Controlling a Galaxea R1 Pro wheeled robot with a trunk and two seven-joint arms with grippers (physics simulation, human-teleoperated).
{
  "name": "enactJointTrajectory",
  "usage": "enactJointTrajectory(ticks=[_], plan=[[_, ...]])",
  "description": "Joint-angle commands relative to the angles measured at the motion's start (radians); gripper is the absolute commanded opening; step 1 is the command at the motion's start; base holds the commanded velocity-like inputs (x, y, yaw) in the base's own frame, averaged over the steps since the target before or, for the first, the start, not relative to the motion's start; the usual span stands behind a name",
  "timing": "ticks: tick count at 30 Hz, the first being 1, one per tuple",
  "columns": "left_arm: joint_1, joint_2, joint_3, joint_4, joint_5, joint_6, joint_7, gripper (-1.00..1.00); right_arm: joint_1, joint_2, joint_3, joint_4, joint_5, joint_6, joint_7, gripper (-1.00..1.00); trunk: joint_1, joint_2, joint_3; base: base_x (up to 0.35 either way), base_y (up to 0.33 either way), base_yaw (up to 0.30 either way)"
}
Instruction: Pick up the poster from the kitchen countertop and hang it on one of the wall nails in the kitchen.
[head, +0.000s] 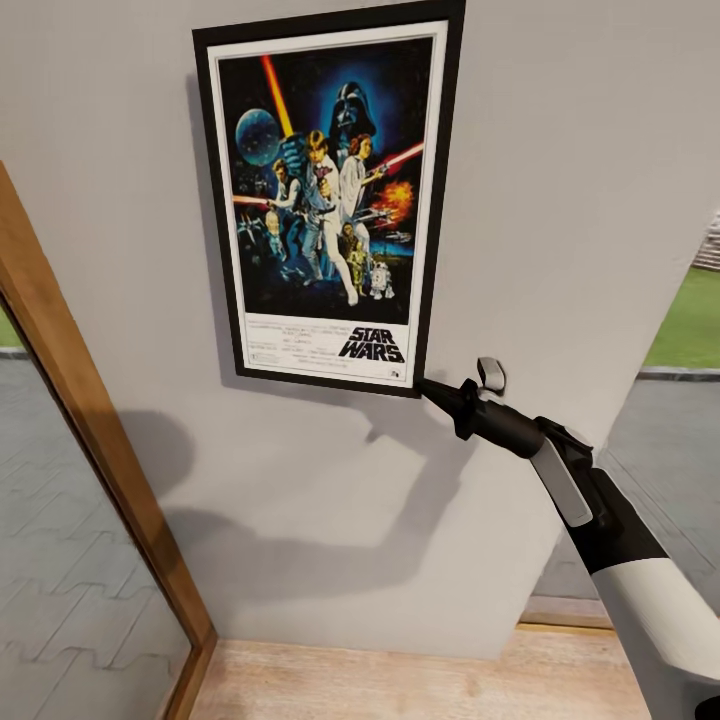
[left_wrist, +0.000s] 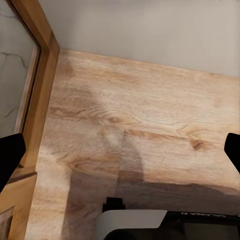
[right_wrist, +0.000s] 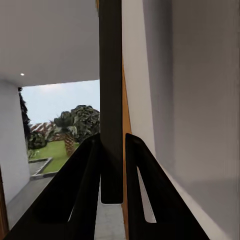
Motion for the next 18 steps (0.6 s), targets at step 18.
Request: enactJointTrajectory(ticks=[18], plan=[[0.000, 0.000, 0.002, -0.003, 0.002, 0.007, -0.006, 1.00, -0.001, -0.001, 0.002, 0.001, -0.012, 0.014, 0.004, -1.00, 0.001, -0.002, -0.002, 0.061, 0.000, 0.000]])
